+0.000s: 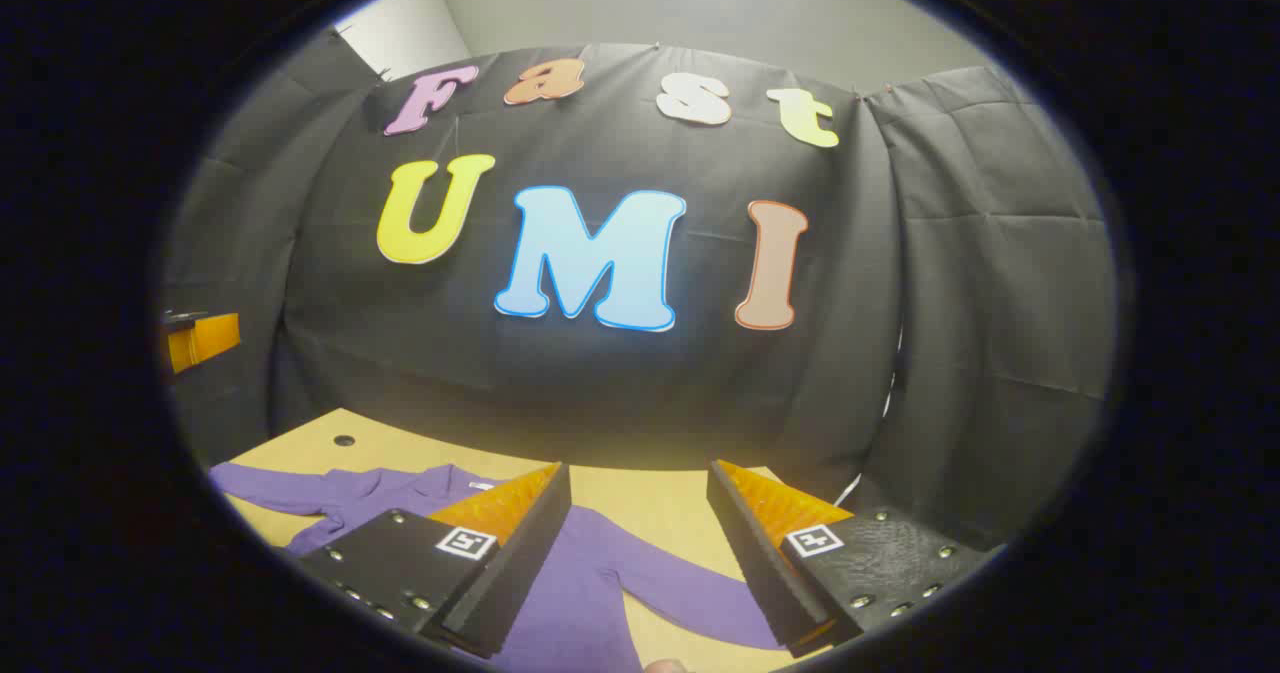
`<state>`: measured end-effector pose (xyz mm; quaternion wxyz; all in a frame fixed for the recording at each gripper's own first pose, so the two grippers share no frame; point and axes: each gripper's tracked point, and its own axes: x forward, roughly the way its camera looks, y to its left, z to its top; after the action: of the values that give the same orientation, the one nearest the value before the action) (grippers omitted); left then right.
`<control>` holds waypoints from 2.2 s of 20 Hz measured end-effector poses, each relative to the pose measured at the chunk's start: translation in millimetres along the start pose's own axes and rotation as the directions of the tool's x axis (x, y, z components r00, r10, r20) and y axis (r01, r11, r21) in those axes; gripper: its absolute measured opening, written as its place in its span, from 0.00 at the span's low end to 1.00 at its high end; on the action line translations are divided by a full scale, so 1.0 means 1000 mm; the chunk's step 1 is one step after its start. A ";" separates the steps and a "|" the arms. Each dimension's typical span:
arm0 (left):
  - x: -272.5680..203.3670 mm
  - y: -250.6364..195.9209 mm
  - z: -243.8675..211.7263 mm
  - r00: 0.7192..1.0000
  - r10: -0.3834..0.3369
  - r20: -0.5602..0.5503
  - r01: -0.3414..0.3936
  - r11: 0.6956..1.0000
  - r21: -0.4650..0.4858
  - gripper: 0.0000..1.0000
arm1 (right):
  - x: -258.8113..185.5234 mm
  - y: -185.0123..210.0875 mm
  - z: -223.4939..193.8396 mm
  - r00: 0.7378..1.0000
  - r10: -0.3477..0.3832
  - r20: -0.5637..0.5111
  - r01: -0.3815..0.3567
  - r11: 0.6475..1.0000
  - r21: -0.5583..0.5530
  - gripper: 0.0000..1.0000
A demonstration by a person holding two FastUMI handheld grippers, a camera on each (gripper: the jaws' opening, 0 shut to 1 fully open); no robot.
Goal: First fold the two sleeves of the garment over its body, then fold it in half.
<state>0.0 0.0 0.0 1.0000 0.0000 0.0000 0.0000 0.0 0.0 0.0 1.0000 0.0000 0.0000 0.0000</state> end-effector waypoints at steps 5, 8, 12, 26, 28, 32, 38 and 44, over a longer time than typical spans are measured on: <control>0.001 -0.001 -0.003 1.000 -0.017 -0.015 0.017 1.000 0.005 0.96 | 0.007 -0.008 -0.013 0.999 -0.027 -0.035 0.027 1.000 0.003 0.90; 0.001 -0.003 -0.005 0.999 -0.031 -0.025 0.031 1.000 -0.004 0.93 | 0.007 -0.017 -0.022 0.997 -0.056 -0.061 0.057 0.998 0.012 0.90; 0.004 -0.010 -0.008 0.998 -0.047 -0.041 0.047 0.999 -0.009 0.98 | 0.007 -0.034 -0.039 0.988 -0.112 -0.111 0.115 0.993 0.018 0.90; -0.002 -0.009 -0.008 0.996 -0.054 -0.069 0.055 0.998 0.017 0.96 | -0.012 -0.117 -0.135 0.891 -0.272 -0.364 0.341 0.930 0.140 0.90; -0.002 -0.011 -0.009 0.996 -0.055 -0.069 0.056 0.998 0.016 0.96 | -0.017 -0.135 -0.157 0.864 -0.290 -0.412 0.377 0.915 0.146 0.90; -0.003 -0.012 -0.012 0.995 -0.046 -0.086 0.048 0.999 0.023 0.93 | -0.027 -0.167 -0.213 0.793 -0.301 -0.530 0.444 0.881 0.164 0.90; -0.008 -0.013 -0.018 0.993 -0.034 -0.113 0.039 0.998 0.040 0.94 | -0.038 -0.201 -0.288 0.690 -0.286 -0.665 0.527 0.829 0.191 0.90; -0.011 -0.017 -0.021 0.990 -0.036 -0.136 0.045 0.997 0.058 0.94 | -0.039 -0.213 -0.343 0.617 -0.239 -0.750 0.605 0.754 0.258 0.92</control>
<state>-11.5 -16.9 -20.7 0.9971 0.0303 0.0675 -0.0203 -39.3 -213.2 -343.0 0.8632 0.2521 0.3630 -0.2443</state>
